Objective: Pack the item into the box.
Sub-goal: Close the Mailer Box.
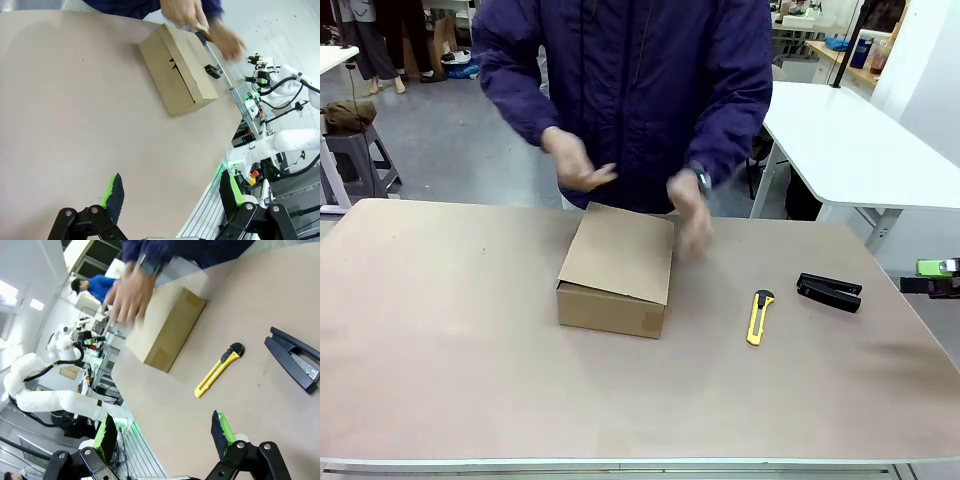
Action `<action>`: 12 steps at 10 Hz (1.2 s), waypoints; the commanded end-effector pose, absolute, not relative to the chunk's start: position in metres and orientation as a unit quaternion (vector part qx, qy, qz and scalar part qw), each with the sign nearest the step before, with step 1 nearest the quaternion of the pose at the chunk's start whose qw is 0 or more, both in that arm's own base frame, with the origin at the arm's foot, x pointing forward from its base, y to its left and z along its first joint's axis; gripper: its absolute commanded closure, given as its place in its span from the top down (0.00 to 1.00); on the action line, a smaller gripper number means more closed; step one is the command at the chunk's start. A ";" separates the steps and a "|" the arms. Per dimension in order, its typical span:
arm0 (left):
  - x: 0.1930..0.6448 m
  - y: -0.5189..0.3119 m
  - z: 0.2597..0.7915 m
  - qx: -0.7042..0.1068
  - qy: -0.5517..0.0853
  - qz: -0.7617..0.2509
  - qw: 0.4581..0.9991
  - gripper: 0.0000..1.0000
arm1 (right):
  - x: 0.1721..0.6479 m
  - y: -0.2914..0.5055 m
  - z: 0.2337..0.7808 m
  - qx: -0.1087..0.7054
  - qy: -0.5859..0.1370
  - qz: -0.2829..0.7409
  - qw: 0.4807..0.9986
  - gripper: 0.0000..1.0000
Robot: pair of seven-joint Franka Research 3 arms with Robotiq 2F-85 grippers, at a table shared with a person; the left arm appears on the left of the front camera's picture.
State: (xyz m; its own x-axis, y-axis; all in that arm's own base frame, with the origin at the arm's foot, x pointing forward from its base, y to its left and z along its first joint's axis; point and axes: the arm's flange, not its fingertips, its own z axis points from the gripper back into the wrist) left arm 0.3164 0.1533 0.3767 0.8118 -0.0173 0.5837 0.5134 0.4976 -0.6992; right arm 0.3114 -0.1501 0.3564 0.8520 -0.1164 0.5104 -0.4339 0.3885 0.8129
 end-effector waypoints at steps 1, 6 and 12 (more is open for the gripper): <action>0.313 0.155 0.379 -0.475 -0.262 -0.159 0.825 1.00 | 0.313 -0.149 0.357 0.538 -0.255 0.104 0.797 1.00; 0.313 0.155 0.379 -0.475 -0.262 -0.159 0.825 1.00 | 0.313 -0.149 0.357 0.538 -0.255 0.104 0.797 1.00; 0.313 0.155 0.379 -0.475 -0.262 -0.159 0.825 1.00 | 0.313 -0.149 0.357 0.538 -0.255 0.104 0.797 1.00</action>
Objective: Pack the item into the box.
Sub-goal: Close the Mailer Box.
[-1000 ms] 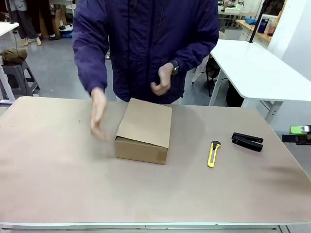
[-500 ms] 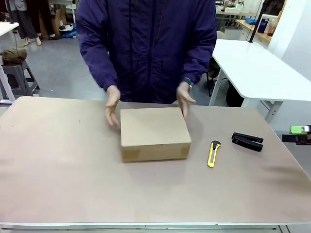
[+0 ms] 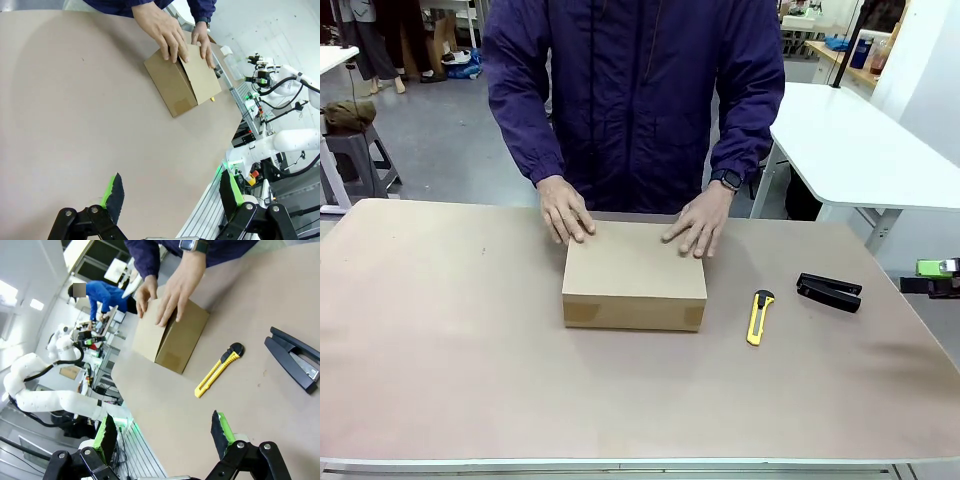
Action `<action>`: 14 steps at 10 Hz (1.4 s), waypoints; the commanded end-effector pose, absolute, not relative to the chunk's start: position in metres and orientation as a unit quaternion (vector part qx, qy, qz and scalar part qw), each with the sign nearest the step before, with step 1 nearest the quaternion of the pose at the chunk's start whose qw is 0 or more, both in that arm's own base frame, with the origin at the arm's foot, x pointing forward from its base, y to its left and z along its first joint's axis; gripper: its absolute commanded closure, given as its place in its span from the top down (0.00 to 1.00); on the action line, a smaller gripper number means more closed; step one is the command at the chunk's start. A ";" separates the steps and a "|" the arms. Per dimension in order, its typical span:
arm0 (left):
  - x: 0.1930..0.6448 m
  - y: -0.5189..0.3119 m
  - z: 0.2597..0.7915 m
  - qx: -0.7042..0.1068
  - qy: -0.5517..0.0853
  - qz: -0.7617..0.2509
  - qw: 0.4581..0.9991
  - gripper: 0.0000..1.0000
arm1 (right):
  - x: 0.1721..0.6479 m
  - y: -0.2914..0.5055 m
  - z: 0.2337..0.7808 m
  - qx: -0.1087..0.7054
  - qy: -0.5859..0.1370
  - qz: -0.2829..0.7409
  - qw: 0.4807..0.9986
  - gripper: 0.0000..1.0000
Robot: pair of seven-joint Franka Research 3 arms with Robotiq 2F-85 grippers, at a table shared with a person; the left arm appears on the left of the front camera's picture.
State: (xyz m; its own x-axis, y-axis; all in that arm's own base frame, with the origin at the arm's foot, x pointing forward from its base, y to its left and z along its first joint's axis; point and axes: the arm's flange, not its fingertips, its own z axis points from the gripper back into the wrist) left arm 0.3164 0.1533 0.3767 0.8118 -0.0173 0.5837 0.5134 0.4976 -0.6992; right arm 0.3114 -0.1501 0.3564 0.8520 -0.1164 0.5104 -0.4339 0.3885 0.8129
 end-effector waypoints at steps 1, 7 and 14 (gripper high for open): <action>0.313 0.155 0.379 -0.475 -0.262 -0.159 0.825 1.00 | 0.313 -0.149 0.357 0.538 -0.255 0.104 0.797 1.00; 0.313 0.155 0.379 -0.475 -0.262 -0.159 0.825 1.00 | 0.313 -0.149 0.357 0.538 -0.255 0.104 0.797 1.00; 0.313 0.155 0.379 -0.475 -0.262 -0.159 0.825 1.00 | 0.313 -0.149 0.357 0.538 -0.255 0.104 0.797 1.00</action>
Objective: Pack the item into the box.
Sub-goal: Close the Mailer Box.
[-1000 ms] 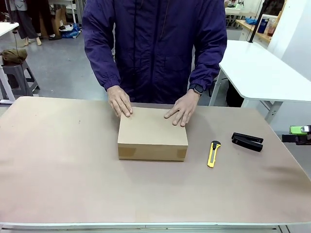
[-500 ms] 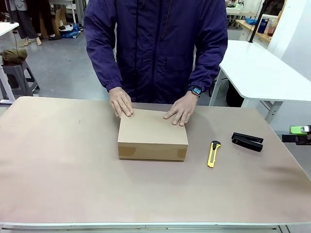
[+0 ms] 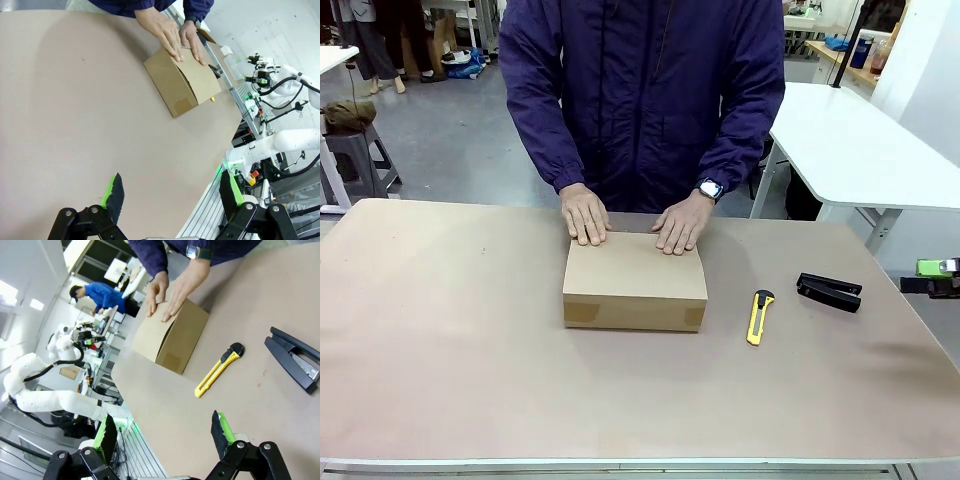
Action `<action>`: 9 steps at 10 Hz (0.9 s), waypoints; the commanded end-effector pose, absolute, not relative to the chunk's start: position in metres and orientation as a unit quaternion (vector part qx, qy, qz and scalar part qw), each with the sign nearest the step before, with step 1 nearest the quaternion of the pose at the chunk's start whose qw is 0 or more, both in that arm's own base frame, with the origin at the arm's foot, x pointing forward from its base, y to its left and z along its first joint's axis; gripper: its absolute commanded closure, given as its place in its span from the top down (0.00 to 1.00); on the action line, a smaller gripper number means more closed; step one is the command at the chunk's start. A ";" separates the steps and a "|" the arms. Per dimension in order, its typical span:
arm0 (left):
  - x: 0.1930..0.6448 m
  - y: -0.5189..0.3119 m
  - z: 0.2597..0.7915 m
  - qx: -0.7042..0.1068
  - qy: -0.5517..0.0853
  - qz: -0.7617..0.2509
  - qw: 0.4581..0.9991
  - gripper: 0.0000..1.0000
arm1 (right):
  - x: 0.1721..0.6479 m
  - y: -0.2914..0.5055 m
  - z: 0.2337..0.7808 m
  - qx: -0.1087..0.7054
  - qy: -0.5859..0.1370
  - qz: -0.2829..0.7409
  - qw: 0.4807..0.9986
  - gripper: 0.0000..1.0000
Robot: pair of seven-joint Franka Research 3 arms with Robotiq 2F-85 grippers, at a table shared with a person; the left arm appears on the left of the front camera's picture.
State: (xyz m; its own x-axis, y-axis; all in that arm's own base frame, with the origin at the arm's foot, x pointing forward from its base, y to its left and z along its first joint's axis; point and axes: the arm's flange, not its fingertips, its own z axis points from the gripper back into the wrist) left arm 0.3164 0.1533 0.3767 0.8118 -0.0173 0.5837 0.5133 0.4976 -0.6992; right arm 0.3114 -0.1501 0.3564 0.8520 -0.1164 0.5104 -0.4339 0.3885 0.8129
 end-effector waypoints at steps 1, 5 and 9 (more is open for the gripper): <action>0.313 0.155 0.379 -0.475 -0.262 -0.159 0.825 1.00 | 0.313 -0.149 0.357 0.538 -0.255 0.104 0.797 1.00; 0.313 0.155 0.379 -0.475 -0.262 -0.159 0.825 1.00 | 0.313 -0.149 0.357 0.538 -0.255 0.104 0.797 1.00; 0.313 0.155 0.379 -0.475 -0.262 -0.159 0.825 1.00 | 0.313 -0.149 0.357 0.538 -0.255 0.104 0.797 1.00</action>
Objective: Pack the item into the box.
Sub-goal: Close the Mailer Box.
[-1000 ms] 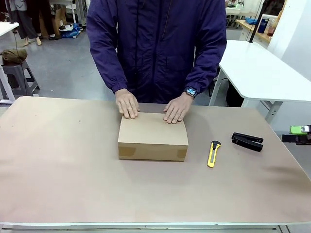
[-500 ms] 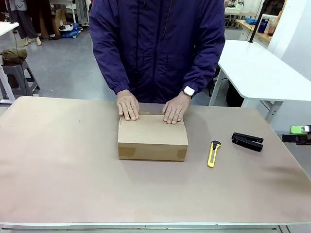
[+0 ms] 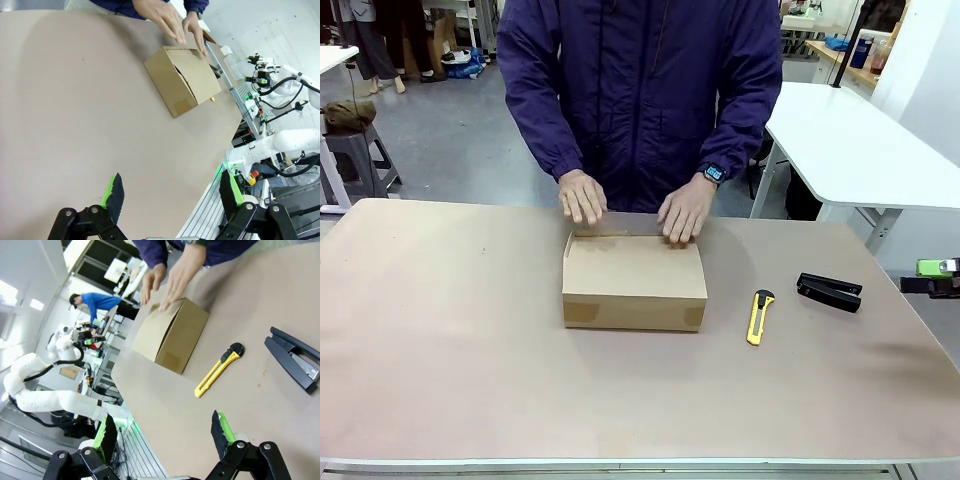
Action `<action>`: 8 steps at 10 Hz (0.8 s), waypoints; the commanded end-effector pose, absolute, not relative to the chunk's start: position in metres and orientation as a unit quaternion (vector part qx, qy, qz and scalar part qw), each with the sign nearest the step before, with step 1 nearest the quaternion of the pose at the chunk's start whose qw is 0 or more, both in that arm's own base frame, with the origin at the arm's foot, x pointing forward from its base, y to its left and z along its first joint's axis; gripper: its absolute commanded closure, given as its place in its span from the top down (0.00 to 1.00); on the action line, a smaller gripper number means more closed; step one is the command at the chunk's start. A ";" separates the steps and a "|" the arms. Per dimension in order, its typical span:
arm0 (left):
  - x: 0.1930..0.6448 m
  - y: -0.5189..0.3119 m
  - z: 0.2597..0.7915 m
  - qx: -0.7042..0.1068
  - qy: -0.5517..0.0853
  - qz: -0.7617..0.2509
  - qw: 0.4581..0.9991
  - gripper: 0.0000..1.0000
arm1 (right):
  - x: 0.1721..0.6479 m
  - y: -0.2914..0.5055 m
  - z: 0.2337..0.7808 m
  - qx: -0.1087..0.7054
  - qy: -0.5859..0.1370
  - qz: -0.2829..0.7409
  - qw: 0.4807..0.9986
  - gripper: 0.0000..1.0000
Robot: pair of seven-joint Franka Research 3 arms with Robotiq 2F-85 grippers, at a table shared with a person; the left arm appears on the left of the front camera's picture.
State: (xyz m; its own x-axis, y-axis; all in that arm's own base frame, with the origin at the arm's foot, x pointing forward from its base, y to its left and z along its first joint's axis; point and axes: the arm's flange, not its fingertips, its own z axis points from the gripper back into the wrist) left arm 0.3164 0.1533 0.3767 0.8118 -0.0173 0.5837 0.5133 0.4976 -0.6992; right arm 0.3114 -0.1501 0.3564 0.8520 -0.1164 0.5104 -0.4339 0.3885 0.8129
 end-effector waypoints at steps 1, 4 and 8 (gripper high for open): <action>0.313 0.155 0.379 -0.475 -0.262 -0.159 0.825 1.00 | 0.313 -0.149 0.357 0.538 -0.255 0.104 0.797 1.00; 0.313 0.155 0.379 -0.475 -0.262 -0.159 0.825 1.00 | 0.313 -0.149 0.357 0.538 -0.255 0.104 0.797 1.00; 0.313 0.155 0.379 -0.475 -0.262 -0.159 0.825 1.00 | 0.313 -0.149 0.357 0.538 -0.255 0.104 0.797 1.00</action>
